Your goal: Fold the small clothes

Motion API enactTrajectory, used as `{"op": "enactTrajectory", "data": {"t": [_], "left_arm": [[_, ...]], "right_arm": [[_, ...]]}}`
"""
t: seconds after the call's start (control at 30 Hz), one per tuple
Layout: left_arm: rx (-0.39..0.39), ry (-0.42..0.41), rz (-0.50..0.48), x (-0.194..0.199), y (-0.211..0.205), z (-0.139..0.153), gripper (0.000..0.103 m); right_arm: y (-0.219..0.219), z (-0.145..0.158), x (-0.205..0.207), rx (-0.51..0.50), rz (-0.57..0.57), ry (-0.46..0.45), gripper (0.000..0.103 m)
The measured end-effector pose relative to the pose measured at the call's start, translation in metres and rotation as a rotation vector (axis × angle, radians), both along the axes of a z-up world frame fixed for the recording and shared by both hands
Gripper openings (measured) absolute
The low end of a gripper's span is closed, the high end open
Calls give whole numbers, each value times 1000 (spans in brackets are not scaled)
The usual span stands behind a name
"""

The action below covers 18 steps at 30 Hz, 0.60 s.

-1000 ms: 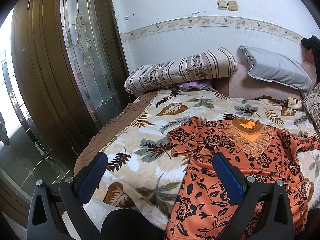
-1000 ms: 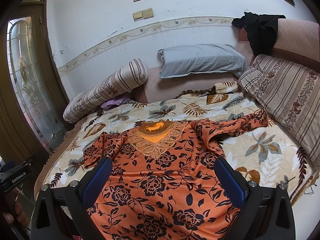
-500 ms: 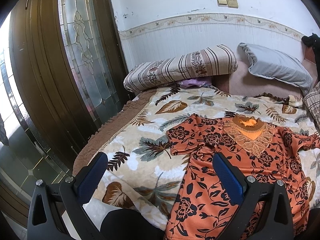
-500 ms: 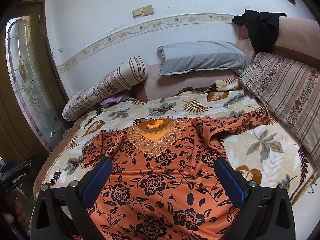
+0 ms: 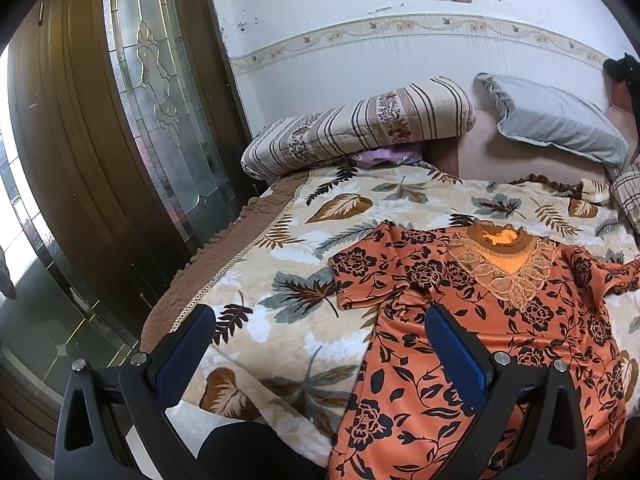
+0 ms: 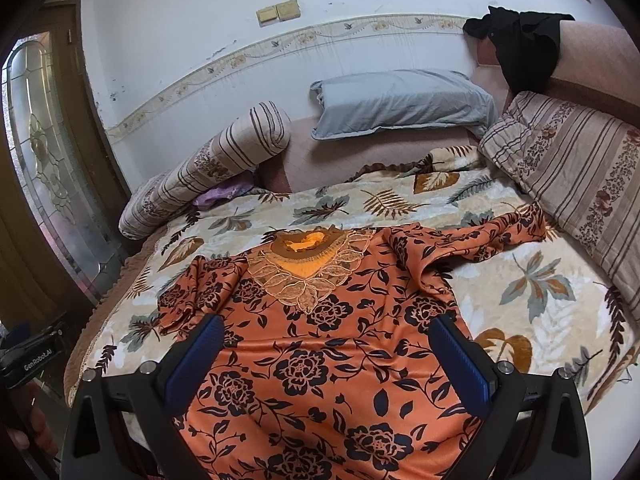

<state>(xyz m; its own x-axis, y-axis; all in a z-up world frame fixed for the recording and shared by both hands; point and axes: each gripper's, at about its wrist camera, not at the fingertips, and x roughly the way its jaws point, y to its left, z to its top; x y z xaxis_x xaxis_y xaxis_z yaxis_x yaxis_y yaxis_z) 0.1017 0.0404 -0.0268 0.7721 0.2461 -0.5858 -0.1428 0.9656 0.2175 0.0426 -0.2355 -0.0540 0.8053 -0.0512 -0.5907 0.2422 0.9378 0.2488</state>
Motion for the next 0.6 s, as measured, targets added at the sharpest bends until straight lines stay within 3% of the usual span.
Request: {"op": "enactTrajectory", "data": {"t": [0.6], "left_arm": [[-11, -2, 8, 1, 5, 1, 103]], "right_arm": [[3, 2, 6, 0, 7, 1, 103]]}}
